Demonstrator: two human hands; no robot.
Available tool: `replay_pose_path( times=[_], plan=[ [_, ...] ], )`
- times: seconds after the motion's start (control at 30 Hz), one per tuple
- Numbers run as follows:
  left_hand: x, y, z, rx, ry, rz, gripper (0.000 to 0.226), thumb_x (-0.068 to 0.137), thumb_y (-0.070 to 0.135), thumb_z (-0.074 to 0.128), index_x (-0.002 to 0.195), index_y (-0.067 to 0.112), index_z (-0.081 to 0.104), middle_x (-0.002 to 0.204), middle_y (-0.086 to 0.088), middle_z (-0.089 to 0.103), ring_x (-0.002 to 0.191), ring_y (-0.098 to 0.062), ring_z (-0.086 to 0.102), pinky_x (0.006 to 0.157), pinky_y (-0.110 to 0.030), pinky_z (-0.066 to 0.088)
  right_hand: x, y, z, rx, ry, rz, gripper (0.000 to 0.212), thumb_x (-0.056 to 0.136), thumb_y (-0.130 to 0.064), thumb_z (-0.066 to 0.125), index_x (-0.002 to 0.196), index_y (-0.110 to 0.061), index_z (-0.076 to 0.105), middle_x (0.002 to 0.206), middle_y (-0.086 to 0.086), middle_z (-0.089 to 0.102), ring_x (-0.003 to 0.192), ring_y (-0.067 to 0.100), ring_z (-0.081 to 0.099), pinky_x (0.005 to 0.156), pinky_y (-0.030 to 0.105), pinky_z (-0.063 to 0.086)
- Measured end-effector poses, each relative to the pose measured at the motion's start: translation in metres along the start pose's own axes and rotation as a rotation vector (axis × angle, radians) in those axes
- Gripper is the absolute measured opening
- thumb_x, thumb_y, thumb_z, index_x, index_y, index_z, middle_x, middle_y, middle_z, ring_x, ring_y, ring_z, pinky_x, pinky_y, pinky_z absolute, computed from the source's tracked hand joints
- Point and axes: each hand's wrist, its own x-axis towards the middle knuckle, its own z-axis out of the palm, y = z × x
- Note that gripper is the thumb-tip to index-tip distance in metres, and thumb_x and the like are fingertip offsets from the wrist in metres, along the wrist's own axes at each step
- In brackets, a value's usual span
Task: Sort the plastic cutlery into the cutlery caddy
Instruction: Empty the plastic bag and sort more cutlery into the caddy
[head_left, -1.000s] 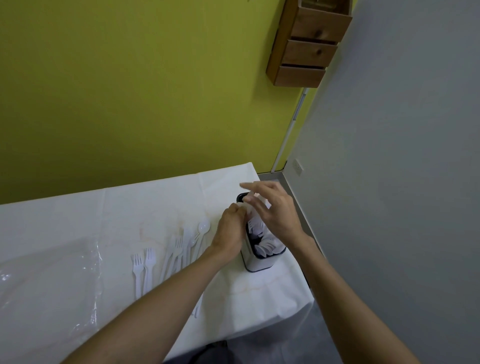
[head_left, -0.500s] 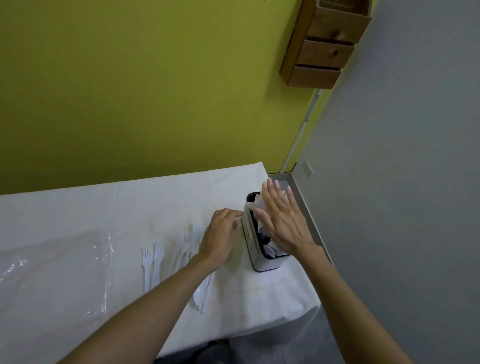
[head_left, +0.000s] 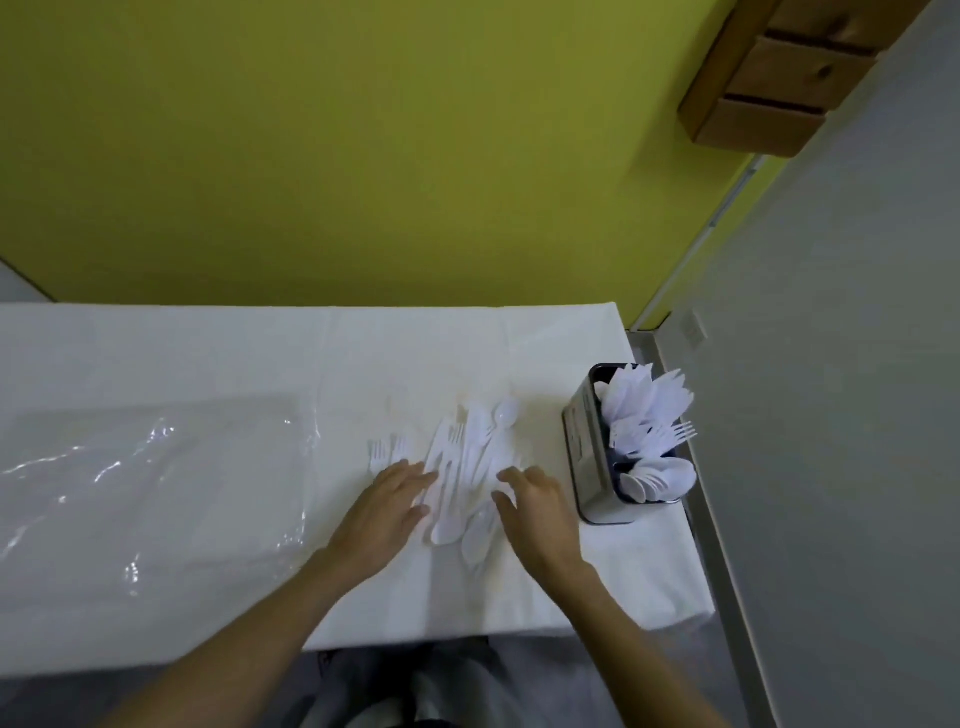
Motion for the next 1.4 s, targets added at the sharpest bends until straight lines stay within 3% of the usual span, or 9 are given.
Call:
replay_pose_path(
  times=[0.1, 0.2, 0.37, 0.47, 0.6, 0.83, 0.93, 1.13, 1.4],
  plan=[
    [-0.023, -0.02, 0.008, 0.028, -0.076, -0.006, 0.051, 0.096, 0.03, 0.053, 0.145, 0.026, 0.038, 0.157, 0.006, 0.021, 0.146, -0.011, 0.007, 0.115, -0.02, 0.004, -0.016, -0.001, 0.026, 0.07, -0.067, 0.079, 0.039, 0.099, -0.03, 0.049, 0.138, -0.026, 0.048, 0.138, 0.002, 0.047, 0.125, 0.02, 0.046, 0.093, 0.031, 0.049],
    [-0.03, -0.026, 0.009, 0.037, -0.04, -0.019, 0.051, 0.096, 0.026, 0.055, 0.144, 0.02, 0.04, 0.157, 0.004, 0.021, 0.146, -0.01, 0.004, 0.115, -0.02, 0.001, -0.013, -0.003, 0.041, -0.015, -0.029, -0.06, 0.046, 0.095, -0.019, 0.059, 0.139, -0.027, 0.048, 0.132, 0.005, 0.047, 0.118, 0.022, 0.05, 0.081, 0.028, 0.054],
    [-0.028, -0.029, 0.007, 0.008, 0.01, -0.015, 0.044, 0.094, 0.018, 0.057, 0.137, 0.011, 0.05, 0.153, -0.002, 0.032, 0.145, -0.018, 0.017, 0.116, -0.025, 0.012, 0.012, -0.004, 0.047, -0.113, -0.016, -0.12, 0.034, 0.069, -0.013, 0.086, 0.096, -0.017, 0.066, 0.109, 0.006, 0.056, 0.087, 0.021, 0.06, 0.053, 0.029, 0.056],
    [-0.028, -0.031, 0.007, -0.001, 0.105, -0.064, 0.038, 0.093, 0.009, 0.058, 0.131, 0.007, 0.056, 0.146, -0.006, 0.042, 0.134, -0.015, 0.028, 0.114, -0.03, 0.03, 0.022, -0.008, 0.037, -0.127, 0.09, -0.132, 0.02, 0.073, -0.011, 0.083, 0.081, -0.013, 0.064, 0.089, 0.004, 0.062, 0.077, 0.021, 0.056, 0.045, 0.029, 0.047],
    [-0.022, -0.028, 0.0, -0.106, 0.182, -0.212, 0.034, 0.096, 0.008, 0.047, 0.127, 0.018, 0.055, 0.126, 0.011, 0.044, 0.11, 0.001, 0.035, 0.091, -0.008, 0.036, 0.028, -0.033, 0.031, 0.214, 0.027, 0.1, 0.009, 0.088, -0.023, 0.068, 0.091, -0.014, 0.066, 0.085, -0.002, 0.066, 0.08, 0.014, 0.06, 0.067, 0.028, 0.052],
    [-0.014, -0.038, -0.01, -0.053, 0.257, -0.342, 0.033, 0.089, -0.009, 0.048, 0.114, 0.007, 0.063, 0.117, -0.006, 0.055, 0.107, -0.024, 0.051, 0.089, -0.029, 0.047, 0.025, -0.082, 0.068, 0.529, -0.214, 0.316, 0.022, 0.084, -0.028, 0.074, 0.091, -0.008, 0.068, 0.082, 0.002, 0.067, 0.076, 0.018, 0.064, 0.075, 0.028, 0.055],
    [-0.005, -0.03, -0.017, -0.003, 0.282, -0.369, 0.026, 0.092, -0.001, 0.052, 0.113, 0.008, 0.063, 0.114, -0.007, 0.055, 0.106, -0.027, 0.048, 0.086, -0.033, 0.048, 0.023, -0.077, 0.072, 0.529, -0.183, 0.319, 0.02, 0.089, -0.029, 0.068, 0.096, -0.01, 0.067, 0.087, 0.002, 0.069, 0.078, 0.019, 0.067, 0.079, 0.033, 0.057],
    [0.027, -0.001, -0.007, 0.031, 0.153, -0.179, 0.019, 0.095, 0.014, 0.053, 0.11, 0.012, 0.065, 0.105, -0.003, 0.055, 0.101, -0.022, 0.048, 0.08, -0.035, 0.051, 0.032, -0.036, 0.052, 0.344, 0.041, 0.356, 0.02, 0.096, -0.022, 0.057, 0.114, -0.013, 0.055, 0.1, 0.008, 0.065, 0.087, 0.023, 0.063, 0.074, 0.028, 0.049],
    [0.045, 0.006, -0.002, 0.199, -0.011, -0.413, 0.024, 0.095, 0.029, 0.053, 0.105, 0.008, 0.059, 0.11, -0.008, 0.051, 0.107, -0.023, 0.045, 0.082, -0.031, 0.048, 0.05, -0.043, 0.048, 0.292, -0.059, 0.424, 0.021, 0.094, -0.031, 0.06, 0.099, -0.011, 0.059, 0.094, 0.003, 0.061, 0.079, 0.018, 0.055, 0.068, 0.027, 0.04]
  ],
)
